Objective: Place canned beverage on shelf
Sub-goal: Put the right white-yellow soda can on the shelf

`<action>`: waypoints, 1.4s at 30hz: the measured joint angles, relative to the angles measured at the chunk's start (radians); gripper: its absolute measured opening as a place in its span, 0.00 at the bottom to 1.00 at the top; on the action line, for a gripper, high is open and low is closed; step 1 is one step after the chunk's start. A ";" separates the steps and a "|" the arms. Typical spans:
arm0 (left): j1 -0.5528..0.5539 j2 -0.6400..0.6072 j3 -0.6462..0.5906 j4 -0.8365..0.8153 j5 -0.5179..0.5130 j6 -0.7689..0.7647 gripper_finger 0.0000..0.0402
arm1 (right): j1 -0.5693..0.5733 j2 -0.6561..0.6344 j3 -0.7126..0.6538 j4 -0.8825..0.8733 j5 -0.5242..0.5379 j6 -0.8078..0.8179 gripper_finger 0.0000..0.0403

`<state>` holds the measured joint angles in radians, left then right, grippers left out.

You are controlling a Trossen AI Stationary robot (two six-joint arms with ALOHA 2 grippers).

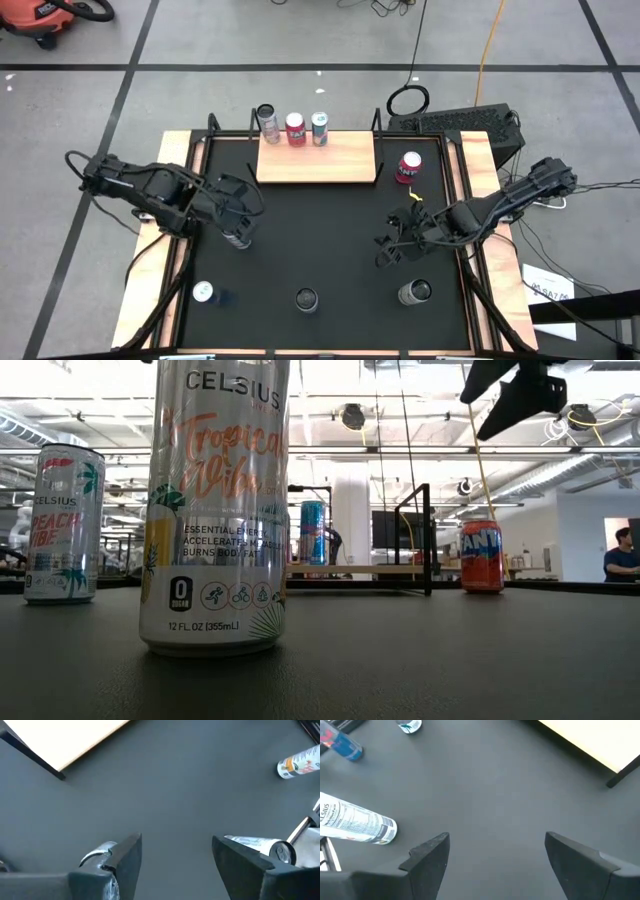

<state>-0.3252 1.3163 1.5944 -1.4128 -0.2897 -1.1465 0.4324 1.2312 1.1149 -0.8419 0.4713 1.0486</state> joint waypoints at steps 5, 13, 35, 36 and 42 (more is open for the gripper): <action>0.010 0.000 0.000 -0.001 -0.036 0.015 0.59 | 0.000 -0.019 0.000 0.000 -0.001 -0.024 0.78; 0.018 0.001 0.000 -0.001 -0.101 0.187 0.59 | 0.000 -0.019 0.000 0.029 -0.002 -0.202 0.78; 0.119 0.002 0.000 0.090 -0.090 0.191 0.59 | -0.252 -0.205 0.030 -0.271 0.126 -0.133 0.78; 0.121 0.002 0.000 0.106 -0.090 0.192 0.59 | -0.289 -0.205 0.033 -0.276 0.117 -0.158 0.78; 0.121 0.010 0.000 0.137 -0.087 0.187 0.59 | -0.537 -0.186 0.035 -0.274 0.021 -0.283 0.78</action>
<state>-0.2044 1.3259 1.5948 -1.2755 -0.3766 -0.9596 -0.1043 1.0449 1.1500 -1.1158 0.4918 0.7656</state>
